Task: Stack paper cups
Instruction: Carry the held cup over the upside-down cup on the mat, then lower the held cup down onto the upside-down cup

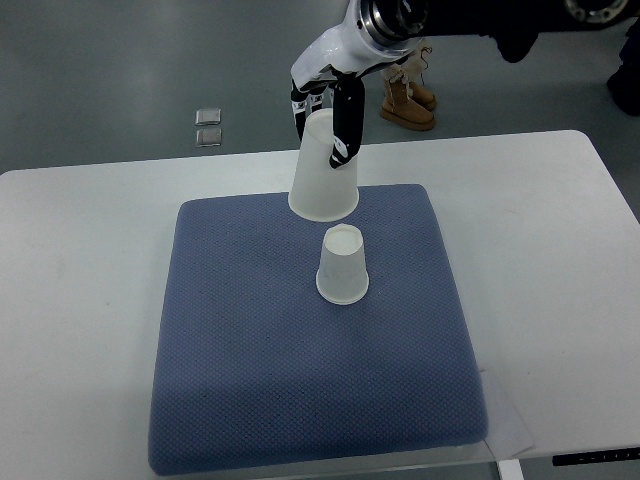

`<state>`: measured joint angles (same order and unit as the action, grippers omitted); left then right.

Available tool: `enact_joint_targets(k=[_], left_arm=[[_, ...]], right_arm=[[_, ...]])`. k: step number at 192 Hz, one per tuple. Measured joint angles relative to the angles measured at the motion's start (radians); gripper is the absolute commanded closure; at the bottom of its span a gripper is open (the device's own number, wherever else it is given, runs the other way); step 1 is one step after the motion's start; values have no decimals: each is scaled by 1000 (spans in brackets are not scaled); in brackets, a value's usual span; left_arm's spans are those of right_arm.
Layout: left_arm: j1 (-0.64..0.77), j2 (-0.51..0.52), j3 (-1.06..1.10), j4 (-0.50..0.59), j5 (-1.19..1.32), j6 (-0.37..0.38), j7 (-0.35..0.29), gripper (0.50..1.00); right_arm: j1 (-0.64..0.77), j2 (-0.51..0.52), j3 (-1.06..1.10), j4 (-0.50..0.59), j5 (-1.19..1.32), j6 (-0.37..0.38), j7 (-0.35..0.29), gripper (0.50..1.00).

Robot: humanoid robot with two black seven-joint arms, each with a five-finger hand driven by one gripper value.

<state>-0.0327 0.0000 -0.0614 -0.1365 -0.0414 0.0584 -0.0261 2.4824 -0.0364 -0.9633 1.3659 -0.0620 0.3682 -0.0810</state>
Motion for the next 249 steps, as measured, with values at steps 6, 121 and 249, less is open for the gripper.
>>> enact_joint_targets(k=[6,121,249], left_arm=[[0,0,0,0,0,0,0,500],[0,0,0,0,0,0,0,500],[0,0,0,0,0,0,0,500]], right_arm=[[-3,8,1,-4,3,-2,0,838],[-97,36,-7,-24,6,-54,1,836],[-161,36,-28,-20,1,-94,3,836]])
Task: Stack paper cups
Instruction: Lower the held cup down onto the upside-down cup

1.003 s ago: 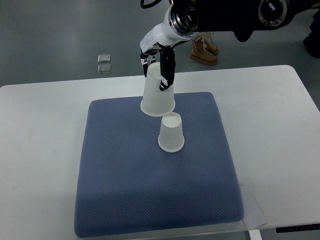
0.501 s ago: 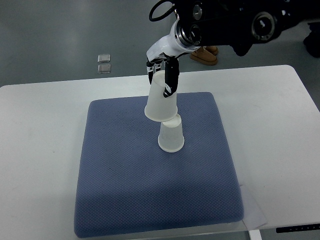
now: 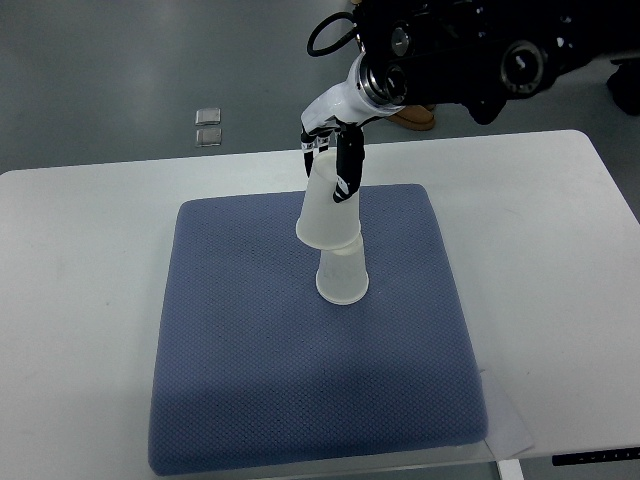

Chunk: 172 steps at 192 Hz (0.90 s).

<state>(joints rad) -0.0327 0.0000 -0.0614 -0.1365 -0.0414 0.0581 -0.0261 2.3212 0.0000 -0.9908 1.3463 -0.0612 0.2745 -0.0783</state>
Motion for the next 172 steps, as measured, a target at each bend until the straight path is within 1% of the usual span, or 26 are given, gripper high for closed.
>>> enact_joint_targets(k=[114,172], left_arm=[[0,0,0,0,0,0,0,500],[0,0,0,0,0,0,0,500]], right_arm=[[-29,0,-17,11,-2,-14,0,836],[-42,0,-23,13,-2,-33,0,836]])
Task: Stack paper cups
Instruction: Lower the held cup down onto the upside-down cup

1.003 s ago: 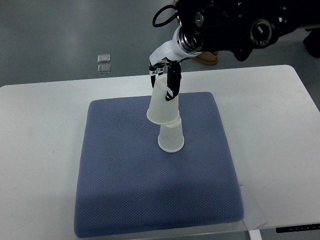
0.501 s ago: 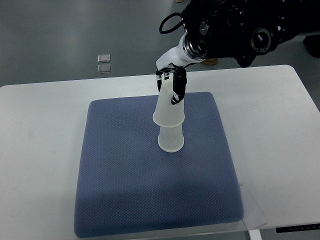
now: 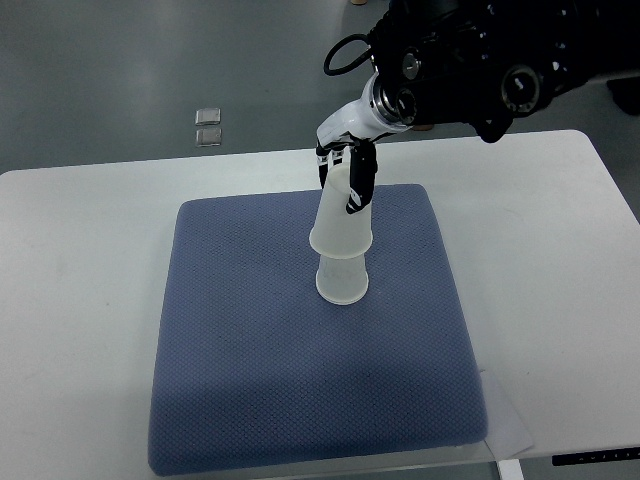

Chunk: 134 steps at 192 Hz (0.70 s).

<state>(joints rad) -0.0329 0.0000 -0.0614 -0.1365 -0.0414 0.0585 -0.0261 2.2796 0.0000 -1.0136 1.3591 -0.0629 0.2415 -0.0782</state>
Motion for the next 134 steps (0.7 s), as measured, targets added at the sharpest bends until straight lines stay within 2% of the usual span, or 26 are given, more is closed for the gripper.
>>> enact_joint_targets(k=[74,134], left_arm=[[0,0,0,0,0,0,0,500],[0,0,0,0,0,0,0,500]], right_arm=[[-12,0,-3,9,0,-11,0,828],[-31,0,-3,12,0,-49,0,822]])
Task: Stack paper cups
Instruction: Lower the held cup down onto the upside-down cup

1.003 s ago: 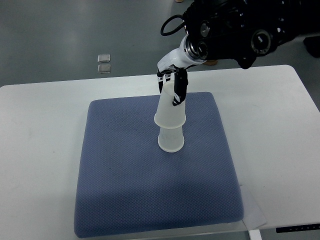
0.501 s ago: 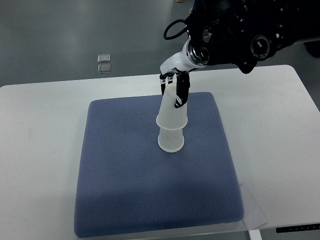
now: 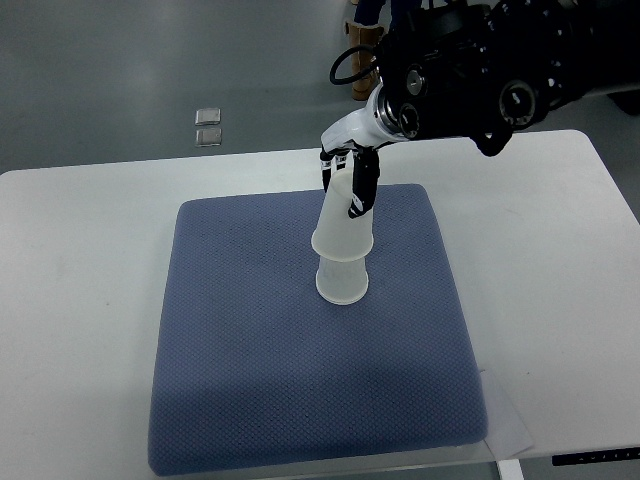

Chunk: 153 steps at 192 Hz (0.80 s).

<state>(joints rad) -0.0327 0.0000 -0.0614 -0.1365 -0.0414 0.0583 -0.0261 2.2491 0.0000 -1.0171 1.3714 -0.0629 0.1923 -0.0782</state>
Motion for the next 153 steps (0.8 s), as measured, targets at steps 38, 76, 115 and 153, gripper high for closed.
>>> enact_joint_targets(k=[38,76,115,153], left_arm=[[0,0,0,0,0,0,0,500],[0,0,0,0,0,0,0,500],[0,0,0,0,0,0,0,500],[0,0,0,0,0,0,0,500]], right_arm=[[-3,0,0,1,0,-2,0,820],[-8,0,0,2,0,-2,0,799],[-16,0,0,2,3,-8,0,777],[-21,0,0,2,3,-11,0,730]])
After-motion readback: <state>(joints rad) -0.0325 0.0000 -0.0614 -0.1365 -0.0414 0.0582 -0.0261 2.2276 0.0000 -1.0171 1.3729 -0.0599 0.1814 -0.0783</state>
